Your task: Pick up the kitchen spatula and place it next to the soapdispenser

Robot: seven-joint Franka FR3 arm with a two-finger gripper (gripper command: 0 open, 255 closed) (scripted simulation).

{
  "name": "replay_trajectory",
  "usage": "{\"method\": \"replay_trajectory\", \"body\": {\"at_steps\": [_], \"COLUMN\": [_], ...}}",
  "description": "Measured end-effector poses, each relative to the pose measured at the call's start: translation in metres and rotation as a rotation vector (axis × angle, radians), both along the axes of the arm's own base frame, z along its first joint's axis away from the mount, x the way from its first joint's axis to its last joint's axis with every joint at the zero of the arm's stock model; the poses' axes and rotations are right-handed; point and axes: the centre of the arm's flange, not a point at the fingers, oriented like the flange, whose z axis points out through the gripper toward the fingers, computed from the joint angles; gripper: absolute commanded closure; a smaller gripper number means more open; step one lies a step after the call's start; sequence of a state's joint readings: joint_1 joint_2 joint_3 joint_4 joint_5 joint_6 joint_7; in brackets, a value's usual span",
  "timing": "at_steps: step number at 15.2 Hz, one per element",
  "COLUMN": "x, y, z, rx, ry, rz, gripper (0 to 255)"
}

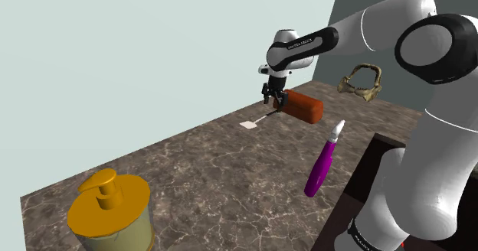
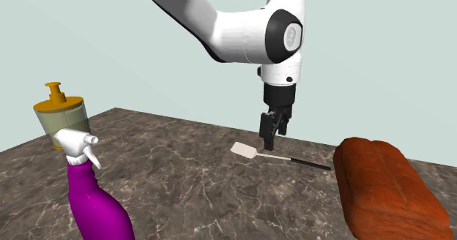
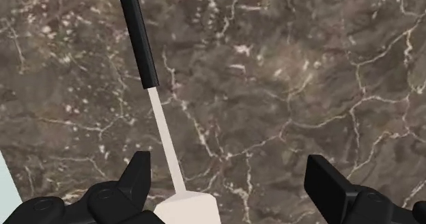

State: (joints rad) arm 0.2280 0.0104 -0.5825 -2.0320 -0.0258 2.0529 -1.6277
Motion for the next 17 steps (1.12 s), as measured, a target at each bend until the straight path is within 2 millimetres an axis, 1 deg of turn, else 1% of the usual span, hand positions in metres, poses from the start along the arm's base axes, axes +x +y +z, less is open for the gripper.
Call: {"method": "replay_trajectory", "body": {"at_steps": [4,6,12,17], "x": [0.039,0.047,0.05,0.05], "y": [-0.003,-0.002,-0.005,-0.006], "z": [-0.027,-0.037,-0.068,-0.072], "rx": [-0.029,-0.033,-0.035,-0.035], "ry": [0.013,0.016,0.016,0.016], "rz": [0.189,0.224,0.237,0.237], "gripper": [0,0,0,0]}}
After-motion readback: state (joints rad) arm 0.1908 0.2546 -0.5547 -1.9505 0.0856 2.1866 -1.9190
